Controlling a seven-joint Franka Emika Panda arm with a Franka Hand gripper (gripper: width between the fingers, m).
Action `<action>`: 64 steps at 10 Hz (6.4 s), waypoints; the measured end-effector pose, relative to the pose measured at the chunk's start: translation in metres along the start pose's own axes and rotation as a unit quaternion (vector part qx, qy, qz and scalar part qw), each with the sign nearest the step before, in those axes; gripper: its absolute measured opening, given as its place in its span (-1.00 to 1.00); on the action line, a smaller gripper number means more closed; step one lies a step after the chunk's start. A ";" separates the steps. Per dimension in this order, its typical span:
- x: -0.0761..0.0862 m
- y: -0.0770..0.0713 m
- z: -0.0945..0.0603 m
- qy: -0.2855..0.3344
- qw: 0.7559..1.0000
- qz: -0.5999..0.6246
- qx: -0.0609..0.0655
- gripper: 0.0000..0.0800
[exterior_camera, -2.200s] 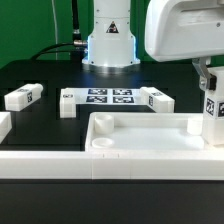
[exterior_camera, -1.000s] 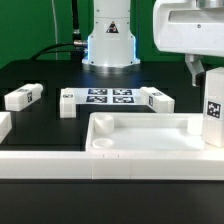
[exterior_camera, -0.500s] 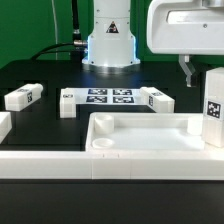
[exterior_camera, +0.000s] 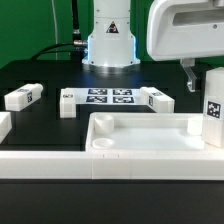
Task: Assemble desk
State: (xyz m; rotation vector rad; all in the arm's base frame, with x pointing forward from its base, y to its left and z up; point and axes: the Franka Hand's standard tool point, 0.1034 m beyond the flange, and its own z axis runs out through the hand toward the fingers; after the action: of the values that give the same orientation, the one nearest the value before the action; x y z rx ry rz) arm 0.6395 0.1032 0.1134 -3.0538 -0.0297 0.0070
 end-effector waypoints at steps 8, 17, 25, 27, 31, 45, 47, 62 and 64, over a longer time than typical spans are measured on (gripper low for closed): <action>0.002 0.001 -0.002 -0.004 0.982 -0.189 -0.006 -0.03; 0.003 0.008 -0.002 0.011 0.997 0.078 0.018 -0.28; 0.002 0.009 -0.001 -0.002 0.901 0.433 0.022 -0.27; 0.002 0.008 -0.001 -0.003 0.890 0.455 0.024 -0.27; 0.001 0.007 -0.001 -0.005 0.936 0.350 0.022 0.58; 0.004 0.007 -0.003 0.005 0.993 -0.120 -0.003 -0.06; 0.004 0.007 -0.003 0.005 0.993 -0.120 -0.003 -0.28; 0.005 0.018 0.000 0.008 0.891 0.452 0.035 -0.27; 0.005 0.018 0.000 0.003 0.862 0.506 0.035 -0.27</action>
Offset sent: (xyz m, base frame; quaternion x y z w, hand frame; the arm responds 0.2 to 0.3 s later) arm -0.0018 -0.0015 -0.0006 -0.0106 0.0057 -0.1970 0.9803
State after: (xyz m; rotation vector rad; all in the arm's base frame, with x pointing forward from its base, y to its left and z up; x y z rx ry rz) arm 0.6446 0.0855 0.1120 -2.5971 1.4950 0.0648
